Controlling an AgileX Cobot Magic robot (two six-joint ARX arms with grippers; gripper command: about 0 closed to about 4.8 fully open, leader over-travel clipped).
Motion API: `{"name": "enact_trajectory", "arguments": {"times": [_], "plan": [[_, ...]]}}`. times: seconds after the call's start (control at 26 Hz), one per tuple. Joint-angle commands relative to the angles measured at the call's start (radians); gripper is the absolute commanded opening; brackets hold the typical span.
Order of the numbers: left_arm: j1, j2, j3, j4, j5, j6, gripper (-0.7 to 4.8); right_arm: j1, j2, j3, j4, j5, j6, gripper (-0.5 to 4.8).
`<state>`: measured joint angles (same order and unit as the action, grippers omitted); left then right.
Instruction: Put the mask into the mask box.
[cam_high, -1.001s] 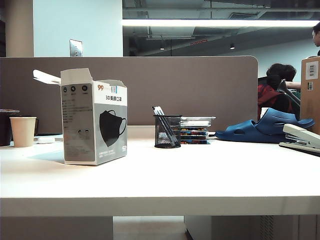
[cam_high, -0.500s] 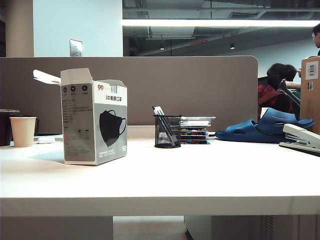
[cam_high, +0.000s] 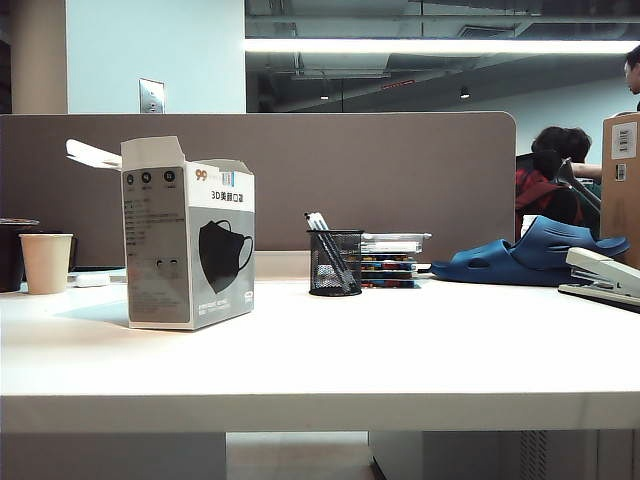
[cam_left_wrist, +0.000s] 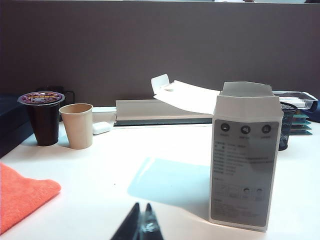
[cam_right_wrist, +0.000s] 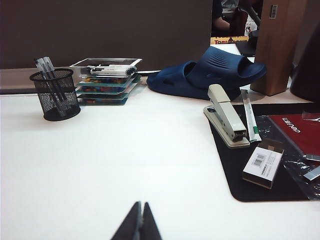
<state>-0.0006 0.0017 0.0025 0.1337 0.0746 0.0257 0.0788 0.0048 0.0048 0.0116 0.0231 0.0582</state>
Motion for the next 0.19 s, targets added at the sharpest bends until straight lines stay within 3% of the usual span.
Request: {"name": "enact_trajectory", "arguments": {"times": [0.04, 0.19], "plan": [[0.002, 0.0, 0.005, 0.0, -0.003, 0.0, -0.06, 0.001, -0.006, -0.005, 0.014, 0.001, -0.002, -0.09], [0.002, 0.0, 0.005, 0.0, -0.003, 0.0, -0.06, 0.001, -0.006, -0.005, 0.014, 0.001, -0.002, -0.09]]}}
